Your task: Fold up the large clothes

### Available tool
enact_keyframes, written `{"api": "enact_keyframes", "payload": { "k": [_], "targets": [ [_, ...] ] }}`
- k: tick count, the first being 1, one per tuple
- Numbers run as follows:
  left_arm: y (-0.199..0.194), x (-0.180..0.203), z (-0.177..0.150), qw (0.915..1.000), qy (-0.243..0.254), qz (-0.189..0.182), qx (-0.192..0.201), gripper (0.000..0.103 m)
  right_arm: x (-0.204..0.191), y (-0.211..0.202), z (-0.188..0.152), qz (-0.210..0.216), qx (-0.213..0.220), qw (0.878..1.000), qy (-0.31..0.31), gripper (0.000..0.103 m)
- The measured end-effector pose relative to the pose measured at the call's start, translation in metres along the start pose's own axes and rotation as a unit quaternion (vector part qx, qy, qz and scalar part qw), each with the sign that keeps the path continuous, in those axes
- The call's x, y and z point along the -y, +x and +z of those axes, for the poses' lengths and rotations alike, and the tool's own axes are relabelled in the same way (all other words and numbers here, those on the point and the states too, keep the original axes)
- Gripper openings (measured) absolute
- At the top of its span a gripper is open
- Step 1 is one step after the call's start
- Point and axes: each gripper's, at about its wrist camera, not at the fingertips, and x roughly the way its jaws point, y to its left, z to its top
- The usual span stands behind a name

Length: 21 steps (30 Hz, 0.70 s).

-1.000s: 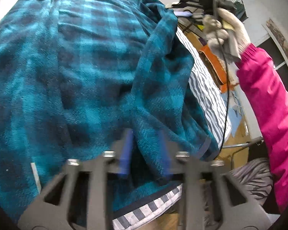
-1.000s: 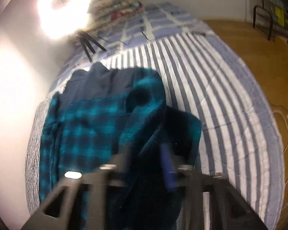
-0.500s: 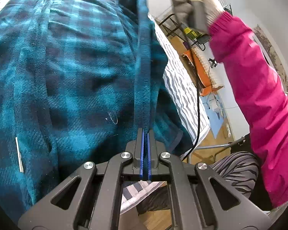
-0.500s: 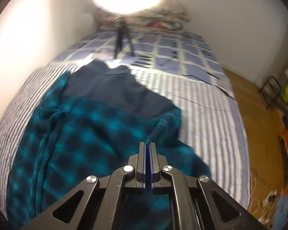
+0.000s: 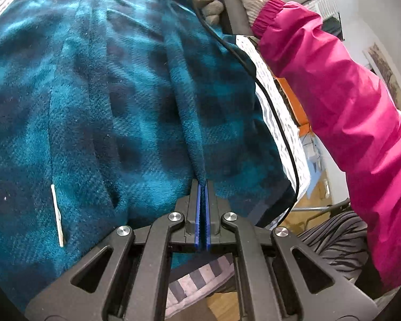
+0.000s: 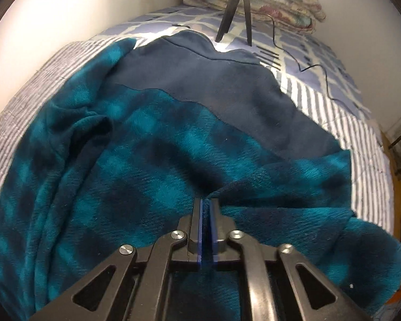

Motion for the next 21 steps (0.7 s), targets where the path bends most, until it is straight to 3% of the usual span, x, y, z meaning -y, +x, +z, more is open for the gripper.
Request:
{"api": "enact_keyframes", "payload": {
  "k": [2,5,8,12,13,14,16,21],
  "targets": [
    [0.002,0.006,0.001,0.9999,0.006,0.01,0.0,0.0,0.009,-0.019,-0.003,0.029,0.017,0.999,0.015,0.028],
    [-0.003,0.012,0.001,0.9995,0.01,0.03,0.003,0.006,0.031,-0.068,-0.013,0.055,0.057,0.996,0.034,0.029],
    [-0.021,0.023,-0.001,0.9979,0.021,0.051,0.033,0.008,0.061,-0.116,-0.034,0.073,0.087,0.991,0.065,0.029],
    [-0.043,0.042,-0.003,0.9957,0.059,0.036,0.061,0.012,0.107,-0.163,-0.086,0.094,0.109,0.981,0.127,0.029],
    [-0.042,0.05,-0.001,0.9951,0.071,0.029,0.062,0.021,0.116,-0.17,-0.1,0.095,0.109,0.98,0.14,0.03],
    [-0.04,0.06,-0.001,0.9944,0.085,0.02,0.06,0.033,0.124,-0.175,-0.114,0.094,0.108,0.978,0.151,0.03],
    [-0.029,0.076,0.001,0.9935,0.102,-0.007,0.049,0.042,0.137,-0.177,-0.132,0.091,0.104,0.977,0.165,0.03],
    [0.018,0.115,-0.008,0.9868,0.161,-0.016,-0.01,0.042,0.164,-0.176,-0.176,0.095,0.1,0.966,0.217,0.032]
  ]
}}
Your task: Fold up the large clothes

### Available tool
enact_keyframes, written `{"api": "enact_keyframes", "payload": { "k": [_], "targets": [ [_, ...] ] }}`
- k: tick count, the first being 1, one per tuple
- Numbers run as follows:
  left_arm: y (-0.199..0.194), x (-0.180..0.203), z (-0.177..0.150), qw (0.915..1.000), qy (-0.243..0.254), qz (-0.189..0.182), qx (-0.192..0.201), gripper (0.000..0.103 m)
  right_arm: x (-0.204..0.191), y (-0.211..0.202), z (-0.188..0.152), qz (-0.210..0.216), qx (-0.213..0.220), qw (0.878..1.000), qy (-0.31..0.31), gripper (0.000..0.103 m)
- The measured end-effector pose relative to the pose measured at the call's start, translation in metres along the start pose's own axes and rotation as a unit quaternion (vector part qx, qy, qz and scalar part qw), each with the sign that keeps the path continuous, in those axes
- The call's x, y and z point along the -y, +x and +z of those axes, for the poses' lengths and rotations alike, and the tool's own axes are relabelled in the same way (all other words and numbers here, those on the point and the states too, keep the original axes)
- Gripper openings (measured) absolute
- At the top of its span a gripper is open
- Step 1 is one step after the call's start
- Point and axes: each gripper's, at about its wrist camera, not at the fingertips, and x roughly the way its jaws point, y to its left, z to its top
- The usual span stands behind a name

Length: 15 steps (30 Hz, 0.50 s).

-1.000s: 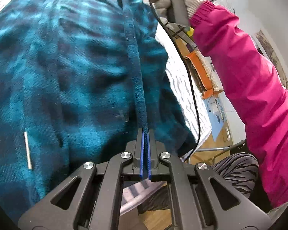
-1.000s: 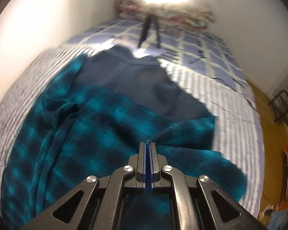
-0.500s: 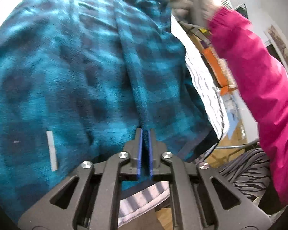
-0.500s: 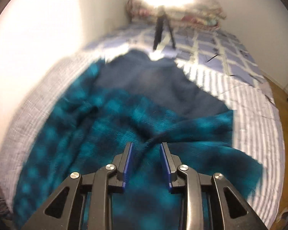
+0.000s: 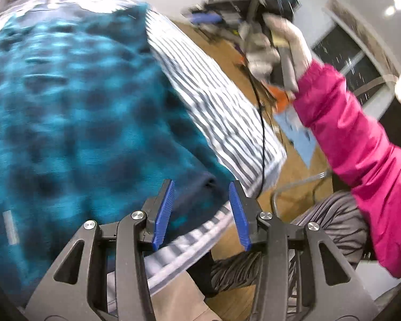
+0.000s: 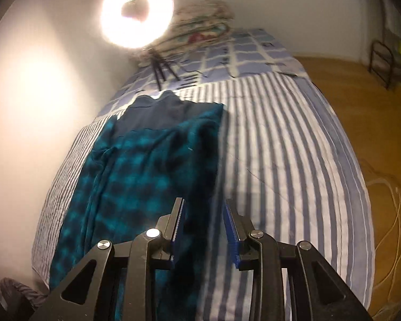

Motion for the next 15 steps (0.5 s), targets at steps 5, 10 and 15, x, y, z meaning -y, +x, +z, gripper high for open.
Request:
{"api": "enact_keyframes", "payload": {
  "k": [5,10,15],
  "targets": [
    [0.038,0.02,0.002,0.9967,0.05,0.054,-0.034,0.045,0.022,0.0,-0.011,0.009,-0.001,1.0,0.024,0.033],
    [0.059,0.014,0.004,0.9918,0.061,0.104,-0.041,0.01,0.028,0.013,-0.012,0.042,-0.004,0.998,0.041,0.038],
    [0.041,0.006,0.0,0.9977,0.028,0.054,-0.03,0.003,0.028,0.045,-0.001,0.085,-0.011,0.995,0.055,0.057]
  ]
}}
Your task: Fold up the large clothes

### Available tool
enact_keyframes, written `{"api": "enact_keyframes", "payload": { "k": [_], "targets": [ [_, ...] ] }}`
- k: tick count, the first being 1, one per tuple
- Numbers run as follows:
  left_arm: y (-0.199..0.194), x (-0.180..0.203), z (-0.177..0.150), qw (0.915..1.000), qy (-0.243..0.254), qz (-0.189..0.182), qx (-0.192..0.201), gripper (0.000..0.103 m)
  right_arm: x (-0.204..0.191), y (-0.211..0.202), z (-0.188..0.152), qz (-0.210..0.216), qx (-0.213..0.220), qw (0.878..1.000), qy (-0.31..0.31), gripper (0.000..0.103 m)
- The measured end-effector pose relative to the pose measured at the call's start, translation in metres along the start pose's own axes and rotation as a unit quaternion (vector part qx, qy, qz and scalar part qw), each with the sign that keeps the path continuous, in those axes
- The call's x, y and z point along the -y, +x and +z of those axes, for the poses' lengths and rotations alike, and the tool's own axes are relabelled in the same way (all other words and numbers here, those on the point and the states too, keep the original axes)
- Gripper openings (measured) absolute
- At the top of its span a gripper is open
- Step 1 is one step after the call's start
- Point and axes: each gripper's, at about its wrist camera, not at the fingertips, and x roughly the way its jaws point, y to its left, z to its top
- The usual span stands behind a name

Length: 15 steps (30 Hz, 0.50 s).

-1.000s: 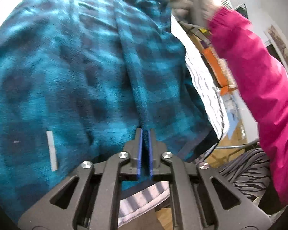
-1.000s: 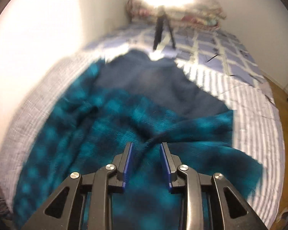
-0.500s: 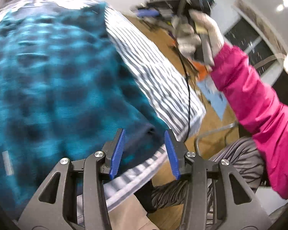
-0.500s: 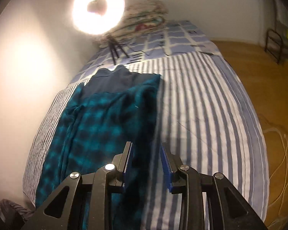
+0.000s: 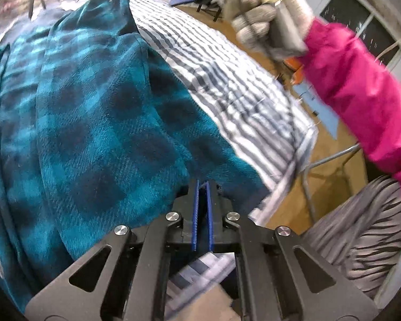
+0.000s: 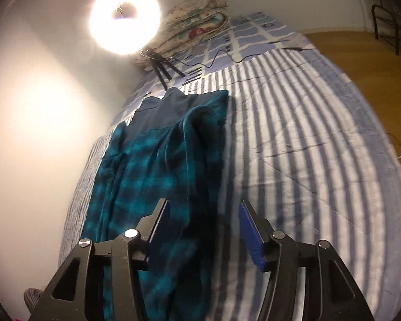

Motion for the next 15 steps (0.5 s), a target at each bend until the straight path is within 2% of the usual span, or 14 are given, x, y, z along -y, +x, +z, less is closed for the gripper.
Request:
{"api": "enact_keyframes", "payload": {
  "k": [3,4,5,7,9,12,13,14,15],
  "targets": [
    [-0.019,-0.001,-0.003,0.9987,-0.031,-0.038,0.016,0.0,-0.003,0.026,0.007,-0.011,-0.01,1.0,-0.005,0.056],
    [-0.022,-0.001,-0.002,0.9984,-0.031,-0.043,0.02,0.0,-0.004,0.033,0.009,-0.016,-0.012,1.0,-0.009,0.05],
    [-0.026,0.002,-0.001,0.9983,-0.028,-0.046,0.024,0.0,-0.006,0.041,0.01,-0.019,-0.014,1.0,-0.012,0.039],
    [-0.032,0.007,-0.002,0.9982,-0.022,-0.049,0.027,0.0,-0.008,0.057,0.012,-0.028,-0.026,0.999,-0.018,0.028],
    [-0.034,0.011,-0.003,0.999,-0.006,-0.027,0.035,0.0,-0.008,0.065,0.012,-0.037,-0.03,0.999,-0.024,0.024],
    [-0.04,0.017,-0.01,0.9986,0.014,0.019,0.047,0.001,-0.009,0.068,0.012,-0.036,-0.033,0.998,-0.031,0.028],
    [-0.039,0.016,-0.012,0.9988,0.013,0.026,0.039,0.009,-0.009,0.066,0.012,-0.034,-0.031,0.998,-0.032,0.033],
    [-0.037,0.016,-0.013,0.9989,0.02,0.031,0.031,0.025,-0.009,0.065,0.012,-0.031,-0.03,0.999,-0.031,0.034],
    [-0.035,0.018,-0.013,0.9983,0.031,0.037,0.032,0.034,-0.008,0.063,0.012,-0.028,-0.028,0.999,-0.029,0.034]
  ]
}}
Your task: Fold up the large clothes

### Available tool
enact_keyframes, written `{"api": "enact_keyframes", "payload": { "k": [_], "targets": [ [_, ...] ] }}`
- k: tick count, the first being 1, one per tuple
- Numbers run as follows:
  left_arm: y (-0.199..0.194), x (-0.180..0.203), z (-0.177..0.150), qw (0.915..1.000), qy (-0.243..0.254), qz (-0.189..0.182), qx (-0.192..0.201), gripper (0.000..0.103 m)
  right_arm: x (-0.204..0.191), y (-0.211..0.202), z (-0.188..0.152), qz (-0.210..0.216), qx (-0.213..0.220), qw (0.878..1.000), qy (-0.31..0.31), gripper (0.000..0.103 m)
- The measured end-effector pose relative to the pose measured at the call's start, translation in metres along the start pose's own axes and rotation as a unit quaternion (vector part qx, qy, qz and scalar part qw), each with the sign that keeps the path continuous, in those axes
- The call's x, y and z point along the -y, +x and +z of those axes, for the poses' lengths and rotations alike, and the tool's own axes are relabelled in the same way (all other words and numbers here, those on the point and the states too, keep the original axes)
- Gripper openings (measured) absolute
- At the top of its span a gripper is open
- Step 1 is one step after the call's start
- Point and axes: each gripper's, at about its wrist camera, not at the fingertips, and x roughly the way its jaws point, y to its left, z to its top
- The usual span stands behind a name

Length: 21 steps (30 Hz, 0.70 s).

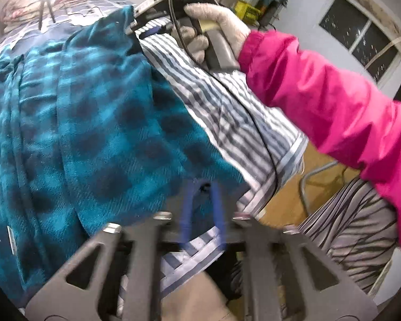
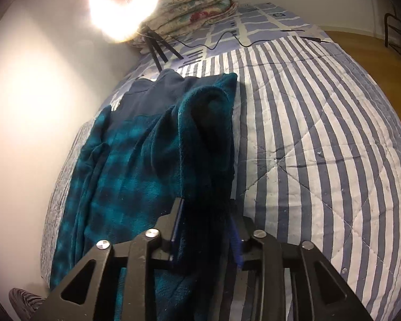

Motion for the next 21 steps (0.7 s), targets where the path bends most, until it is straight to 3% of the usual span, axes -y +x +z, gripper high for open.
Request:
{"api": "enact_keyframes", "payload": {
  "k": [1,2,8,9,10,12,14,21],
  "targets": [
    [0.003,0.002,-0.001,0.9999,0.012,0.006,0.004,0.046,0.001,-0.001,0.0,0.0,0.002,1.0,0.002,0.035],
    [0.007,0.006,-0.002,0.9996,0.025,0.012,0.005,0.049,0.003,-0.003,0.0,-0.001,0.004,1.0,0.007,0.037],
    [0.049,0.012,0.0,0.996,0.073,0.041,-0.031,0.05,0.011,-0.01,0.002,0.004,0.014,1.0,0.028,0.039],
    [0.053,0.009,0.0,0.996,0.072,0.043,-0.033,0.047,0.011,-0.01,0.003,0.005,0.014,0.999,0.029,0.039],
    [0.055,0.008,0.0,0.9963,0.067,0.043,-0.034,0.036,0.011,-0.01,0.003,0.007,0.015,0.999,0.029,0.039],
    [0.056,0.002,0.0,0.997,0.058,0.036,-0.037,0.026,0.01,-0.009,0.004,0.012,0.016,0.999,0.029,0.04],
    [0.057,-0.001,0.0,0.9972,0.056,0.026,-0.041,0.005,0.009,-0.008,0.005,0.016,0.018,0.999,0.031,0.043],
    [0.031,-0.013,0.003,0.999,-0.022,-0.036,-0.012,0.003,-0.003,0.003,0.008,0.009,0.011,1.0,0.014,0.04]
  ]
}}
